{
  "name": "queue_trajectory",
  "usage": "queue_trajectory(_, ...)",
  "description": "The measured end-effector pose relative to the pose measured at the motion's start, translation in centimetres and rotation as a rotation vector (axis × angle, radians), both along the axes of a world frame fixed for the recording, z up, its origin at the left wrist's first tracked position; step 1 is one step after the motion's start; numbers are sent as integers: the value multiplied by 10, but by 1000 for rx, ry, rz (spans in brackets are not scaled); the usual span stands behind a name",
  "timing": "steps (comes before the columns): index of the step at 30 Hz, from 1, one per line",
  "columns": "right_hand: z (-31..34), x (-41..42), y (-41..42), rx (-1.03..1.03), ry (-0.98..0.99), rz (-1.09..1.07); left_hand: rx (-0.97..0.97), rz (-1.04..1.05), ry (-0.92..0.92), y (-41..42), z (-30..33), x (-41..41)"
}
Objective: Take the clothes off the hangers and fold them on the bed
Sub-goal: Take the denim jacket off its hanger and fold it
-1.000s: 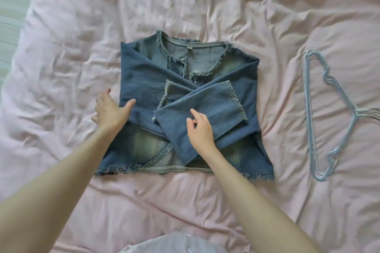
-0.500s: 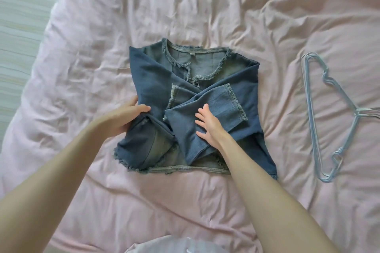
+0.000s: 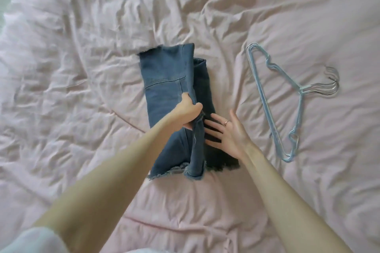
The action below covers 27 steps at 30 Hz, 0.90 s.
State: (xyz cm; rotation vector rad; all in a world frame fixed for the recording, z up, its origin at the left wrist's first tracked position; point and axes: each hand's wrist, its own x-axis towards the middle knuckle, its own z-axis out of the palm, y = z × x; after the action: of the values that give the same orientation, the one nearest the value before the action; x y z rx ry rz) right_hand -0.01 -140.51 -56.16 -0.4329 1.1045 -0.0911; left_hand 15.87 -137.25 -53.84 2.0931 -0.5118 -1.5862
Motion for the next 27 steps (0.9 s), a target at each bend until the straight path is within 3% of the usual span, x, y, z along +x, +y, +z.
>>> queue_trajectory(3,-8,-34,-5,-12,44,53,0,31,38,-12,-20,-25)
queue_trajectory(6,-19,-44,-2,-36,48,143,1,54,265,-11,-30,-36)
queue_trajectory(9,-25,-38,5,-235,160,253,-32,72,224,-2,-33,-35)
queue_trajectory(11,-33,-34,8,-393,292,299,-138,96,21,7,-36,-28)
queue_trajectory(14,-44,-37,5,-446,445,308,-282,16,-521,32,-44,-5)
queue_trajectory(16,-46,-44,2,-509,553,349,-220,27,-693,54,-50,9)
queue_trajectory(18,-44,-48,2,-576,664,447,-28,108,-602,77,-57,20)
queue_trajectory(22,-49,-45,7,-545,724,531,185,422,-81,101,-70,28)
queue_trajectory(27,-45,-29,11,-377,629,397,221,397,215,105,-79,33)
